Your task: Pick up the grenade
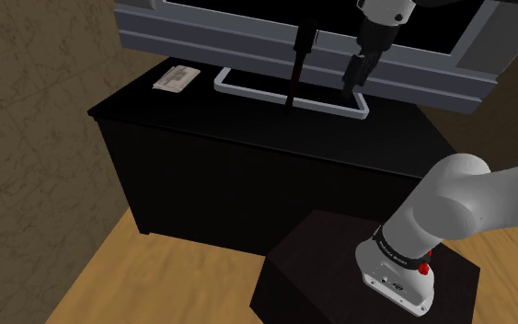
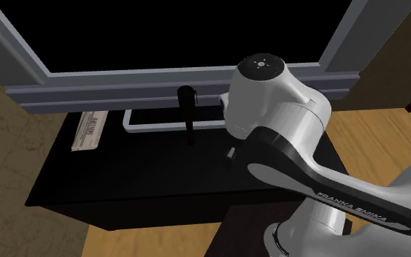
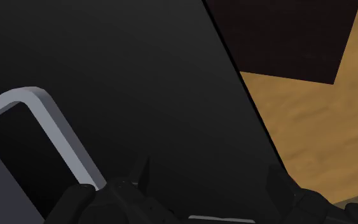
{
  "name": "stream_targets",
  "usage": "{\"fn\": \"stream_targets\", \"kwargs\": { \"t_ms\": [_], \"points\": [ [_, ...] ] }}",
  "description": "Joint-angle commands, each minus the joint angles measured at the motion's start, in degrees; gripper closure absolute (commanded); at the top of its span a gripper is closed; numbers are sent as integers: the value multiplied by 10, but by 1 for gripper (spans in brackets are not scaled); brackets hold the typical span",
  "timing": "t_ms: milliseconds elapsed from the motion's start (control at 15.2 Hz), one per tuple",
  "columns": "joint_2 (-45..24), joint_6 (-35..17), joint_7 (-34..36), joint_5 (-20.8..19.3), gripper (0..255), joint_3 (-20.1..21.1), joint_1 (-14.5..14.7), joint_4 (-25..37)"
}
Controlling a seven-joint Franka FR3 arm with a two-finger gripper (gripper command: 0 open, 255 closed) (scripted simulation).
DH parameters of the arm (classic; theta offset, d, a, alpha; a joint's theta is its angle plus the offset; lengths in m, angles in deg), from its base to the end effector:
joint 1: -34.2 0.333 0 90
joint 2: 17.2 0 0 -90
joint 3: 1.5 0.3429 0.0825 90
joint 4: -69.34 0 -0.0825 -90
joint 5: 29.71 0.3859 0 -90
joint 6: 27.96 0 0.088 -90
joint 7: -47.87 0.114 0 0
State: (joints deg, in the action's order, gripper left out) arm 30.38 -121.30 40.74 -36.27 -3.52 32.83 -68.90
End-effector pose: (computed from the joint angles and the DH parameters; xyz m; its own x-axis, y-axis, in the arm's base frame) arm 0.2814 -0.0327 0.5937 0.9960 0.0816 0.0349 0.0781 -0.9926 0.0934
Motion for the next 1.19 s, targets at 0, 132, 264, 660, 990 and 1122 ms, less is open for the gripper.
{"fn": "stream_targets", "kwargs": {
  "t_ms": [0, 132, 264, 660, 990, 1122],
  "points": [
    [0, 0, 0, 0, 0, 0, 0, 0],
    [-50, 11, -10, 4, 0, -9, 2, 55],
    [-100, 26, -21, 9, 0, -17, 4, 112],
    [-250, 88, -56, 30, 0, -43, 9, 303],
    [-388, 165, -89, 58, 0, -65, 9, 498],
    [-453, 206, -104, 74, 0, -75, 5, 594]
  ]
}}
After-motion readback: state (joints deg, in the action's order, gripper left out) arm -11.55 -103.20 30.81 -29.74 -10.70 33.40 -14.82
